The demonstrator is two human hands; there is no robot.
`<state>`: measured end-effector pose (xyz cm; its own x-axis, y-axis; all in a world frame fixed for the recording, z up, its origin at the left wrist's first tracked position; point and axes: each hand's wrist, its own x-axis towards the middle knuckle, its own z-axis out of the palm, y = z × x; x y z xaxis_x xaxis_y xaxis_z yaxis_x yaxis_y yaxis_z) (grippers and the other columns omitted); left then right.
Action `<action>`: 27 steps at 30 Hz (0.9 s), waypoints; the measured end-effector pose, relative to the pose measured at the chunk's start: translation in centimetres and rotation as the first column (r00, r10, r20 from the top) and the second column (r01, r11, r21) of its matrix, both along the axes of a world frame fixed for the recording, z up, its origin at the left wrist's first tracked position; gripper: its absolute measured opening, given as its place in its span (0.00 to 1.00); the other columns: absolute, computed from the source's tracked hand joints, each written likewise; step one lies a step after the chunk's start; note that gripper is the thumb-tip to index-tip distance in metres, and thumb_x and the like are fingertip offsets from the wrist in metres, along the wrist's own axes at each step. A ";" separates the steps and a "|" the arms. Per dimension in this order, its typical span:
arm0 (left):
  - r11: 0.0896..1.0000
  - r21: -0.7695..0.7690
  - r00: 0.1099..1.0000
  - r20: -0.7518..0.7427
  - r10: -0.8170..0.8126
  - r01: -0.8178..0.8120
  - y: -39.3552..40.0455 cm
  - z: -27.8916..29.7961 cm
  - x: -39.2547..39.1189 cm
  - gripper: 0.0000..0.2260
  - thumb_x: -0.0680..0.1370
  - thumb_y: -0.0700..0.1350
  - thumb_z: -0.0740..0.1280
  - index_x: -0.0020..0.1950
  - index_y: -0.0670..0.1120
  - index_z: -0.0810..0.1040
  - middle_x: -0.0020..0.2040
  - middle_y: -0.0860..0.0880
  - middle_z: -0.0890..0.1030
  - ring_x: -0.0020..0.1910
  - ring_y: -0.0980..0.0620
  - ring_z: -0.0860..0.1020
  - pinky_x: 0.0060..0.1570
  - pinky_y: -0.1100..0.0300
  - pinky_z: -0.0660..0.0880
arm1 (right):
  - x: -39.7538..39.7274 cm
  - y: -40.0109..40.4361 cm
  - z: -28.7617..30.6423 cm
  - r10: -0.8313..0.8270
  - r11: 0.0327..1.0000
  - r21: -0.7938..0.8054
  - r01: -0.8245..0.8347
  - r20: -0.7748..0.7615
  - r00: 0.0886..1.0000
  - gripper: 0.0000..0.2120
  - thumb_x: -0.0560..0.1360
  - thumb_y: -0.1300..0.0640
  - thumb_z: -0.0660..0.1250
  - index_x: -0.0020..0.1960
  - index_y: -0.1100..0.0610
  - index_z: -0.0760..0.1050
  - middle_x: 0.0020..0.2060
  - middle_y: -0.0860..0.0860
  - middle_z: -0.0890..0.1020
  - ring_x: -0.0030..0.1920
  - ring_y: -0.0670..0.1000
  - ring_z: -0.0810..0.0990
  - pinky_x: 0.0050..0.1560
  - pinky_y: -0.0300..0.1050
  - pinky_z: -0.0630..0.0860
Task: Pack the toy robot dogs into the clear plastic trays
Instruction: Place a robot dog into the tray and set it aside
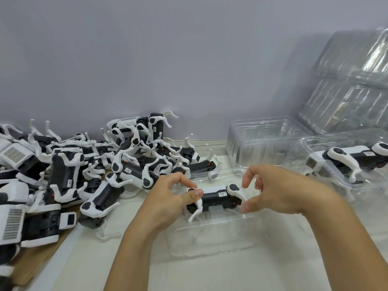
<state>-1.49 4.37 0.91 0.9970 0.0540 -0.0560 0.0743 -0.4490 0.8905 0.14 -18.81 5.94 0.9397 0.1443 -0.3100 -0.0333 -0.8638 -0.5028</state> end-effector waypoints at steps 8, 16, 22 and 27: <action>1.000 0.003 0.999 0.028 -0.021 0.021 0.3 -0.2 0.0 0.07 0.71 0.48 0.77 0.43 0.50 0.81 0.56 0.58 0.77 0.45 0.79 0.71 0.36 0.83 0.63 | 0.0 1.0 0.0 0.024 0.998 -0.053 -0.023 0.014 1.000 0.21 0.66 0.46 0.80 0.49 0.42 0.69 0.55 0.45 0.71 0.49 0.46 0.74 0.42 0.42 0.70; 0.998 -0.059 0.996 0.085 0.020 -0.015 -0.1 -0.1 -0.1 0.07 0.76 0.51 0.73 0.50 0.58 0.77 0.56 0.55 0.77 0.54 0.66 0.75 0.44 0.70 0.68 | 0.2 3.6 0.0 0.123 0.982 0.090 -0.168 0.372 0.920 0.16 0.66 0.40 0.77 0.51 0.39 0.79 0.48 0.37 0.70 0.53 0.41 0.71 0.56 0.40 0.70; 0.970 -0.210 0.980 0.126 0.153 -0.124 -0.6 -0.4 0.3 0.04 0.82 0.46 0.64 0.55 0.54 0.76 0.52 0.55 0.80 0.48 0.67 0.78 0.41 0.76 0.69 | 0.3 7.3 -2.7 0.254 0.928 0.160 -0.337 0.390 0.885 0.15 0.69 0.48 0.77 0.55 0.41 0.81 0.40 0.32 0.73 0.46 0.33 0.73 0.44 0.34 0.70; 0.956 -0.249 0.970 0.143 0.197 -0.157 -0.7 -0.7 0.6 0.03 0.81 0.42 0.65 0.51 0.47 0.78 0.47 0.55 0.80 0.41 0.69 0.76 0.37 0.79 0.67 | 0.9 7.3 -3.5 0.192 0.944 0.180 -0.277 0.382 0.904 0.16 0.65 0.45 0.80 0.51 0.40 0.81 0.43 0.34 0.74 0.48 0.35 0.73 0.45 0.35 0.69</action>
